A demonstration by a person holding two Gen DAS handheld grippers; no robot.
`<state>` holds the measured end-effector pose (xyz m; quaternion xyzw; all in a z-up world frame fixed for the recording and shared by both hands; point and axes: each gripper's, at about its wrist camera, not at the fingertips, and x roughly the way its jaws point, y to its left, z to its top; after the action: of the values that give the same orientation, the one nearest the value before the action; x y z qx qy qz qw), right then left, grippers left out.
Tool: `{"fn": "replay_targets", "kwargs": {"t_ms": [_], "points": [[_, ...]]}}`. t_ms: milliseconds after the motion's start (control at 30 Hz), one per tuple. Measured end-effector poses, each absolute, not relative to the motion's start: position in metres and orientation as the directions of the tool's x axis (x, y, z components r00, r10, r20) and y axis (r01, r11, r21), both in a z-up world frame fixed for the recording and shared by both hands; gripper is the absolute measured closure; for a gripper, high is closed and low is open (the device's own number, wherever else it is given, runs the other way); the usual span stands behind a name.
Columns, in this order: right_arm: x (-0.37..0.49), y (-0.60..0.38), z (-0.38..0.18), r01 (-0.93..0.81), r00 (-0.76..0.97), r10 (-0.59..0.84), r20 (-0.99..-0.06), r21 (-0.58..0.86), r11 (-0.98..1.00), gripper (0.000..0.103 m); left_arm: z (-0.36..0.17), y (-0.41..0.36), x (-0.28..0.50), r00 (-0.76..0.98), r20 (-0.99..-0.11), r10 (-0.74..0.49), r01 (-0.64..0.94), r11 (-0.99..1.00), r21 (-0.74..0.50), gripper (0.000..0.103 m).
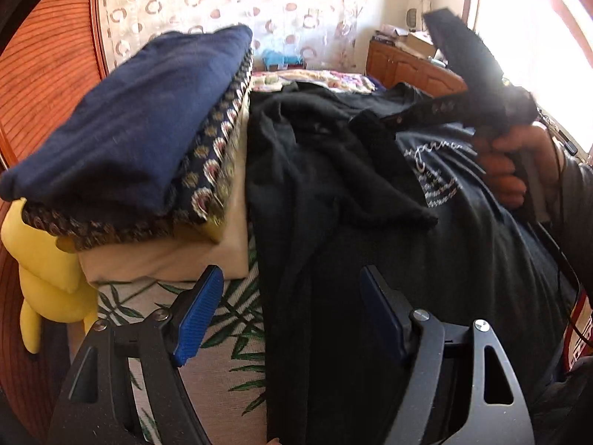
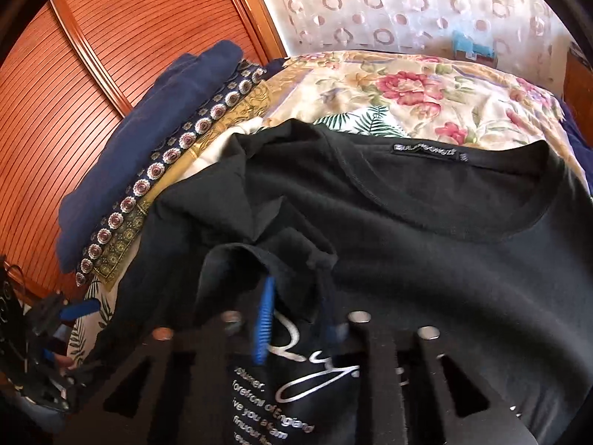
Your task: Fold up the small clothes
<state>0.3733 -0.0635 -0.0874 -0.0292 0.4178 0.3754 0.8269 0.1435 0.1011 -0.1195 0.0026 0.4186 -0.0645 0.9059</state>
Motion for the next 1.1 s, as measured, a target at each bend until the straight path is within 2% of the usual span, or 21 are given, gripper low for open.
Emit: {"fn": "replay_targets", "kwargs": {"t_ms": [33, 67, 300, 333, 433, 633, 833, 1000, 1033, 1100], "points": [[0.374, -0.065, -0.085, -0.652, 0.364, 0.602, -0.711, 0.267, 0.709, 0.096, -0.121, 0.101, 0.144, 0.638, -0.762, -0.112, 0.117, 0.992, -0.048, 0.027], [0.373, -0.068, -0.082, -0.659, 0.368, 0.608, -0.704, 0.264, 0.705, 0.097, -0.124, 0.1, 0.146, 0.629, -0.77, -0.108, 0.112, 0.993, -0.047, 0.027], [0.364, -0.096, -0.055, -0.584, 0.549, 0.487, -0.68, 0.105, 0.805, 0.097, -0.128, 0.094, 0.149, 0.616, -0.784, -0.076, 0.105, 0.994, -0.013, 0.024], [0.362, -0.099, -0.056, -0.576, 0.56, 0.47, -0.682, 0.087, 0.813, 0.095, -0.128, 0.094, 0.149, 0.615, -0.784, -0.078, 0.104, 0.994, -0.017, 0.023], [0.355, -0.102, -0.062, -0.536, 0.601, 0.396, -0.695, 0.017, 0.844, 0.072, -0.127, 0.094, 0.147, 0.616, -0.784, -0.077, 0.105, 0.994, -0.015, 0.023], [0.316, -0.102, -0.065, -0.589, 0.569, 0.473, -0.673, 0.067, 0.805, 0.065, -0.127, 0.095, 0.145, 0.616, -0.784, -0.078, 0.106, 0.994, -0.016, 0.023], [0.275, -0.089, -0.075, -0.709, 0.443, 0.57, -0.692, 0.119, 0.695, 0.065, -0.124, 0.103, 0.146, 0.619, -0.781, -0.078, 0.088, 0.996, -0.029, 0.023], [0.26, -0.075, -0.095, -0.721, 0.436, 0.508, -0.743, 0.049, 0.691, 0.065, -0.111, 0.111, 0.134, 0.654, -0.754, -0.058, 0.057, 0.998, -0.027, 0.023], [0.259, -0.072, -0.094, -0.72, 0.448, 0.509, -0.735, 0.042, 0.693, 0.067, -0.107, 0.112, 0.131, 0.666, -0.744, -0.057, 0.053, 0.998, -0.029, 0.023], [0.259, -0.071, -0.095, -0.726, 0.438, 0.518, -0.735, 0.051, 0.686, 0.08, -0.099, 0.114, 0.127, 0.689, -0.721, -0.072, 0.057, 0.997, -0.045, 0.023]]}}
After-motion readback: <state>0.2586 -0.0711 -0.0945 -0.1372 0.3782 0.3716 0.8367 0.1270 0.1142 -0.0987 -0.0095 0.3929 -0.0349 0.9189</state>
